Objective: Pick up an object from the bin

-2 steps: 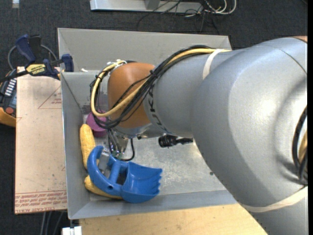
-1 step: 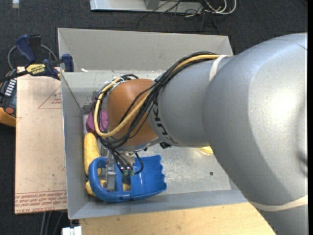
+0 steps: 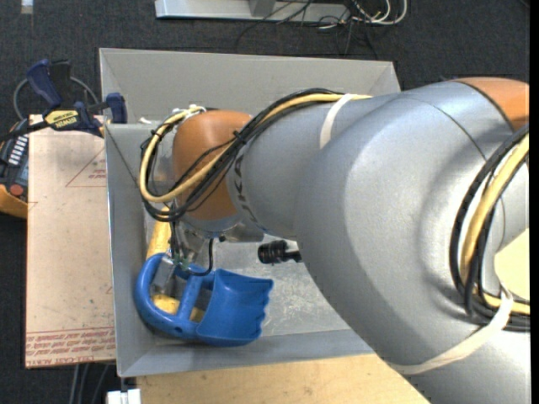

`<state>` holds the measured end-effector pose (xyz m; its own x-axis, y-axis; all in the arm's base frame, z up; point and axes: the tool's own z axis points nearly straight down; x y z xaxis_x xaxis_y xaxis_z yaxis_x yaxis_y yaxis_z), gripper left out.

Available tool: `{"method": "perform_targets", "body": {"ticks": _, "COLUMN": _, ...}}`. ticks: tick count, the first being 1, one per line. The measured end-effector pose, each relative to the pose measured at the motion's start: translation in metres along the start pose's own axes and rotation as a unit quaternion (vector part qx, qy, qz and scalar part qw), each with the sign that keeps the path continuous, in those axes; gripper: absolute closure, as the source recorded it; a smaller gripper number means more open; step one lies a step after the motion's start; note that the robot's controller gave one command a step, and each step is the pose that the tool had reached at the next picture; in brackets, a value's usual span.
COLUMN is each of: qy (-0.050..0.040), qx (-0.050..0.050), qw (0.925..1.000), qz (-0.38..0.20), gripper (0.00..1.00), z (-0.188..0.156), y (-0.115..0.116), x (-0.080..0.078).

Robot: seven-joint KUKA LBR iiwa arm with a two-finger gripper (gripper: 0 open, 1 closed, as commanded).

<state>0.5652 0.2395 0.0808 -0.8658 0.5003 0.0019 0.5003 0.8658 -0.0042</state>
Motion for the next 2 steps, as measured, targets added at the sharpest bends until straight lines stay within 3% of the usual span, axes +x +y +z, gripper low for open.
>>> {"method": "perform_targets", "body": {"ticks": 1, "qy": -0.0059, "qx": -0.008, "qw": 0.9962, "qz": -0.087, "gripper": 1.0, "z": 0.0099, "y": -0.065, "x": 0.0382}}
{"method": "perform_targets", "body": {"ticks": 2, "qy": -0.0052, "qx": -0.007, "qw": 0.9962, "qz": -0.087, "gripper": 1.0, "z": 0.01, "y": -0.0645, "x": 0.038}}
